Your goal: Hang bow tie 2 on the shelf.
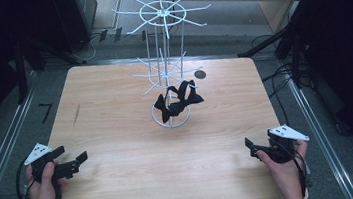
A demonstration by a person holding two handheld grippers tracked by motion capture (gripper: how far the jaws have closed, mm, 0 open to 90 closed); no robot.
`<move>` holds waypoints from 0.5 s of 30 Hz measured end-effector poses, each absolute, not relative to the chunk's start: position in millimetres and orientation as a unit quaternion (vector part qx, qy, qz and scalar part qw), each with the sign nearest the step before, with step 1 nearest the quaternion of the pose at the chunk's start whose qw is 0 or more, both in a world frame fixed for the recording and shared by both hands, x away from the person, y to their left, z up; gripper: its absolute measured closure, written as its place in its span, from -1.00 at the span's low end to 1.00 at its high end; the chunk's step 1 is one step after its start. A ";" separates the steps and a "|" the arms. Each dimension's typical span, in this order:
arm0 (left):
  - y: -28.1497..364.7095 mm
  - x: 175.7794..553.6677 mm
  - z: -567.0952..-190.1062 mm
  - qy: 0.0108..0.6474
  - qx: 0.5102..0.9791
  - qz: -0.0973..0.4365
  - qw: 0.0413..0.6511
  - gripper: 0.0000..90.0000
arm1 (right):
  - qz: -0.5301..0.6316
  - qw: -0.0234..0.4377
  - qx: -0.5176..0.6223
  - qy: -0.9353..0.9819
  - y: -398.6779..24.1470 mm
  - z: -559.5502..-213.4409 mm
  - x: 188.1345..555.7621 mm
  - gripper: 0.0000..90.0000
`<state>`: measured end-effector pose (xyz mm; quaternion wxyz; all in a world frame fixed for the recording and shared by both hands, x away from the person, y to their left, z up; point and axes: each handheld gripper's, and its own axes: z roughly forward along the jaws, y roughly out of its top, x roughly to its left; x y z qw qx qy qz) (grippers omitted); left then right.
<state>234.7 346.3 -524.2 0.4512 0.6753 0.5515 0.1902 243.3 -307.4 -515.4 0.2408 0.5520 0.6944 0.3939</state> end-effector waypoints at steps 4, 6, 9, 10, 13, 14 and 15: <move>346.4 234.5 -524.2 0.552 0.674 0.191 0.452 -1.00 | 0.394 0.245 0.556 0.690 -321.0 -519.6 237.8 -0.81; 346.5 234.5 -524.2 0.552 0.674 0.191 0.452 -1.00 | 0.396 0.245 0.559 0.686 -328.4 -521.8 235.2 -0.81; 346.5 234.5 -524.2 0.552 0.674 0.191 0.452 -1.00 | 0.399 0.243 0.565 0.680 -339.6 -524.5 230.9 -0.81; 346.5 234.5 -524.2 0.552 0.674 0.191 0.452 -1.00 | 0.399 0.243 0.565 0.680 -339.6 -524.5 230.9 -0.81; 346.5 234.6 -524.2 0.552 0.674 0.190 0.453 -1.00 | 0.406 0.239 0.575 0.669 -354.4 -527.9 224.2 -0.81; 346.5 234.6 -524.2 0.552 0.674 0.190 0.453 -1.00 | 0.406 0.239 0.577 0.667 -357.9 -528.9 222.4 -0.81; 346.6 234.5 -524.2 0.551 0.675 0.190 0.453 -1.00 | 0.405 0.240 0.579 0.666 -361.4 -529.7 220.5 -0.81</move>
